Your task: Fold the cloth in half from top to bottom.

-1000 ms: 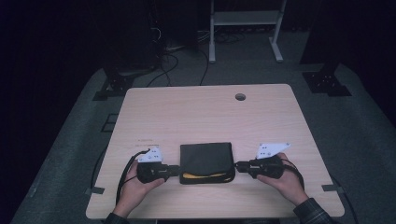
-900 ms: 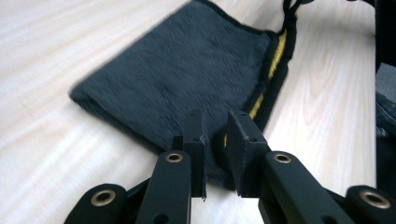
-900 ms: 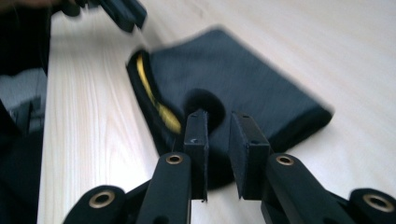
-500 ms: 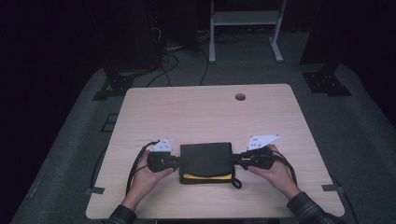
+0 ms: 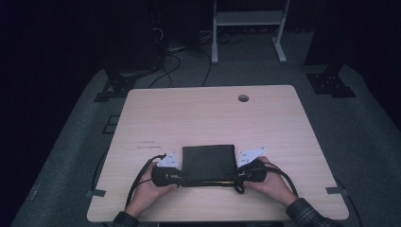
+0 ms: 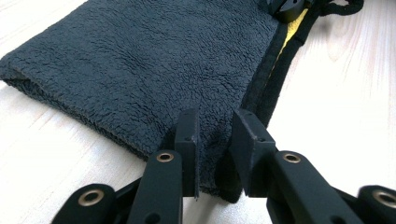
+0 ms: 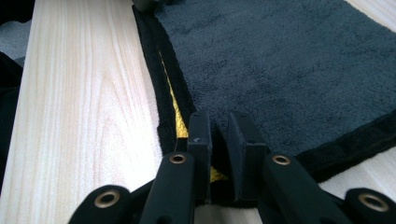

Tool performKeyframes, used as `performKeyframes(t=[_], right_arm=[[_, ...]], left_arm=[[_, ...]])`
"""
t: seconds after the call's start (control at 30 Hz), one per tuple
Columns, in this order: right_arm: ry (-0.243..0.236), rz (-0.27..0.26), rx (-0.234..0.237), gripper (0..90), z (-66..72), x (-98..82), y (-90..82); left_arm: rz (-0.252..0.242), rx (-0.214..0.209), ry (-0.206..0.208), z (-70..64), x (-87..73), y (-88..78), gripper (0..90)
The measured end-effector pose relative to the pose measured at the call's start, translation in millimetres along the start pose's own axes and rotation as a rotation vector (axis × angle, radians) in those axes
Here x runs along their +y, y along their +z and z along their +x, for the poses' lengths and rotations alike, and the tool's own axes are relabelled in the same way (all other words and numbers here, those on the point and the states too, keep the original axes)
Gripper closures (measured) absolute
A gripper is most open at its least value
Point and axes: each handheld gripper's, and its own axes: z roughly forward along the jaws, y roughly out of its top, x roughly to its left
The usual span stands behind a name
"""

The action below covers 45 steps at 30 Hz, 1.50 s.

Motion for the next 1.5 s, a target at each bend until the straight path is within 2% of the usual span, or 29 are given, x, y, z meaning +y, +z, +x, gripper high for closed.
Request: performKeyframes(t=[0.07,0.13,0.3,0.4,0.5,0.73,0.8,0.87,1.0,1.17,1.27,1.37,1.5], right_arm=[[0.008,-0.012,0.003,70.1,0.7,-0.3,-2.0],[0.003,-0.032,-0.027,62.5,0.9,-2.3,-5.5],[0.034,-0.070,-0.093,46.4,-5.8,-9.6,-19.7],[0.056,-0.081,-0.148,39.8,-11.4,-14.5,-29.3],[0.079,-0.090,-0.180,35.7,-15.4,-19.2,-37.3],[0.126,-0.079,-0.249,29.1,-20.8,-36.9,-57.9],[0.146,-0.078,-0.268,27.6,-22.2,-44.5,-65.6],[0.173,-0.075,-0.278,25.7,-23.5,-52.6,-73.4],[0.205,-0.065,-0.308,23.3,-23.8,-69.2,-87.1],[0.231,-0.053,-0.333,21.4,-21.7,-85.9,-98.9],[0.241,-0.034,-0.353,20.3,-20.9,-94.4,-104.0],[0.247,-0.018,-0.384,19.3,-20.6,-101.4,-108.2],[0.262,-0.002,-0.409,19.0,-21.7,-108.8,-111.5]], left_arm=[[-0.007,0.012,0.002,-1.9,0.5,-4.0,62.4],[-0.022,0.032,0.001,-4.0,-0.3,-8.9,56.1],[-0.043,0.090,-0.025,-3.3,-8.1,-22.1,38.2],[-0.054,0.138,-0.038,-0.5,-14.5,-29.6,29.9],[-0.048,0.168,-0.051,4.6,-22.4,-36.0,24.0],[-0.021,0.216,-0.087,11.9,-41.7,-47.5,17.8],[0.000,0.245,-0.092,13.4,-46.8,-51.5,15.8],[0.021,0.261,-0.115,15.4,-51.4,-54.6,12.1],[0.040,0.285,-0.158,16.9,-60.7,-59.9,8.8],[0.061,0.301,-0.178,18.1,-69.6,-64.8,7.2],[0.055,0.312,-0.174,17.8,-73.1,-66.1,6.4],[0.077,0.331,-0.150,17.7,-76.3,-67.3,4.1],[0.055,0.332,-0.146,18.5,-80.5,-68.0,0.7]])
